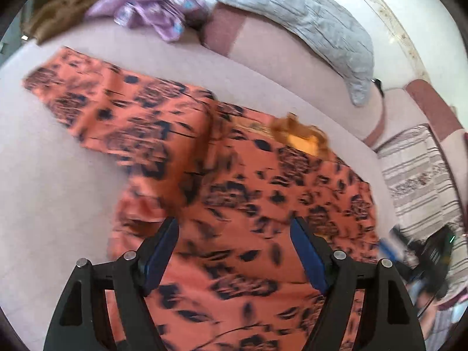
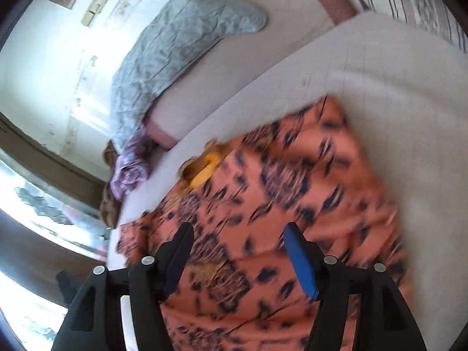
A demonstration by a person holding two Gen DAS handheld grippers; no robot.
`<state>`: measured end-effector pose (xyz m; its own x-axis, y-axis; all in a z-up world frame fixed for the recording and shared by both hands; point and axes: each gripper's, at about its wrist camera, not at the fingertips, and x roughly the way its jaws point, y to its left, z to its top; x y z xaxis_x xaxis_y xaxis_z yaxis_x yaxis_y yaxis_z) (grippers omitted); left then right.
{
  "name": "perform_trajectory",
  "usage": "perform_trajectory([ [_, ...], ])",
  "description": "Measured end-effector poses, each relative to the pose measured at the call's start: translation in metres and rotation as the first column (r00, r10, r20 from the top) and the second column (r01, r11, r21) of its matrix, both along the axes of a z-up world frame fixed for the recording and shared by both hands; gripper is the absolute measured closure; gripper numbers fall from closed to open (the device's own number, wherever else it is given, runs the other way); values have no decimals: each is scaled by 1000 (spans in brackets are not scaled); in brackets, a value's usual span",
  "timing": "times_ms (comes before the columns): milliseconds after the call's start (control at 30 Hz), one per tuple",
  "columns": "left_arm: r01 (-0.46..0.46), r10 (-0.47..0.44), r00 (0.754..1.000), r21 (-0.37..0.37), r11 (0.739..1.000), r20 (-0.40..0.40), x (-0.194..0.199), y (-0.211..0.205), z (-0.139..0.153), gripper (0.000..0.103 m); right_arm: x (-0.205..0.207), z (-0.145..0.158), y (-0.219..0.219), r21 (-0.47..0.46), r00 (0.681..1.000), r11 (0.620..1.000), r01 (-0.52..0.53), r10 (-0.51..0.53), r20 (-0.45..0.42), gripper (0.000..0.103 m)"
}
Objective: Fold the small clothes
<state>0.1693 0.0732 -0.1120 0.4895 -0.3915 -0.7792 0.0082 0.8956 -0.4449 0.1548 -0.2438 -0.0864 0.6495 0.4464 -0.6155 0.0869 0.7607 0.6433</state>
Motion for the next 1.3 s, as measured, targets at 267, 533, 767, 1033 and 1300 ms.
perform_trajectory([
  [267,-93,100,993,99,991,-67,46,-20,-36,30,-53,-35,16,4,999,1000,-26,26,-46,35],
  [533,-132,112,990,261,956,90,26,-15,11,99,-56,-41,5,-12,999,1000,-11,10,-41,35],
  [767,-44,52,999,336,941,-14,30,-19,-36,96,-10,-11,-9,-24,999,1000,7,-6,32,25],
  [1033,-71,66,997,150,986,33,5,25,6,42,42,-43,-35,-30,989,995,98,-100,-106,24],
  [1300,-448,467,882,-204,871,57,16,200,0,30,-46,-29,41,-195,998,978,-67,70,9,21],
])
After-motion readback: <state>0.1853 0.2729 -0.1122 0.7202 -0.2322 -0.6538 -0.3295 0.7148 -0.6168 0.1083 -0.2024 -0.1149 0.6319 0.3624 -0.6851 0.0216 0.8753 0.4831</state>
